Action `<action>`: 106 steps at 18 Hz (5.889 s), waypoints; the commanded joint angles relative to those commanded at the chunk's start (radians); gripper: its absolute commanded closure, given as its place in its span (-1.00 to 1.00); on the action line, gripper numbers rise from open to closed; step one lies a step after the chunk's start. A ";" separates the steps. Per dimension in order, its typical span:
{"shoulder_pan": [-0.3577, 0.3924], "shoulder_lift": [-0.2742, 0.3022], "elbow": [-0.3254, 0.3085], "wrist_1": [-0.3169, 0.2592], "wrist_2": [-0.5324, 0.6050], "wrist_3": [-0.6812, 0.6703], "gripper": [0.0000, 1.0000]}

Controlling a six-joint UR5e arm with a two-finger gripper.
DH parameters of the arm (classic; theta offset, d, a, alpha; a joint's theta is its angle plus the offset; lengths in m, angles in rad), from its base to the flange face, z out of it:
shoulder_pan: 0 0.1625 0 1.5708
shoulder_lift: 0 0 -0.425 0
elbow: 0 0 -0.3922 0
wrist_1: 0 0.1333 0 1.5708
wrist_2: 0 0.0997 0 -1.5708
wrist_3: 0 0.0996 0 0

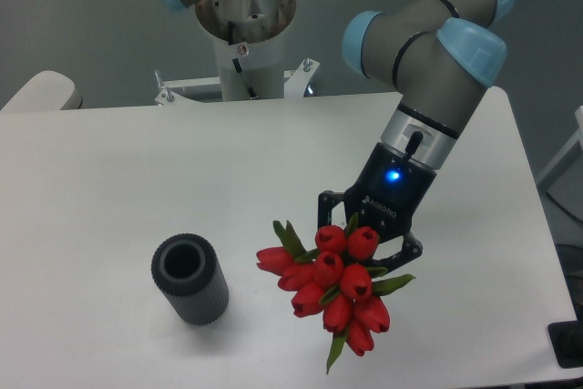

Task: Insert the flowers into the vase
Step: 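Carry the red tulip bunch with the gripper over the grey vase, then lower the tulip stems into the vase opening, then push the tulips deeper into the vase and open the gripper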

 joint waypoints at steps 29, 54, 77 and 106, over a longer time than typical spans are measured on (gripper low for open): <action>-0.164 0.024 0.000 0.186 -0.080 -0.278 0.42; -0.239 0.094 -0.064 0.192 -0.195 -0.272 0.39; -0.250 0.034 -0.221 0.192 -0.195 -0.023 0.36; -0.224 -0.023 -0.281 0.192 -0.193 0.149 -0.16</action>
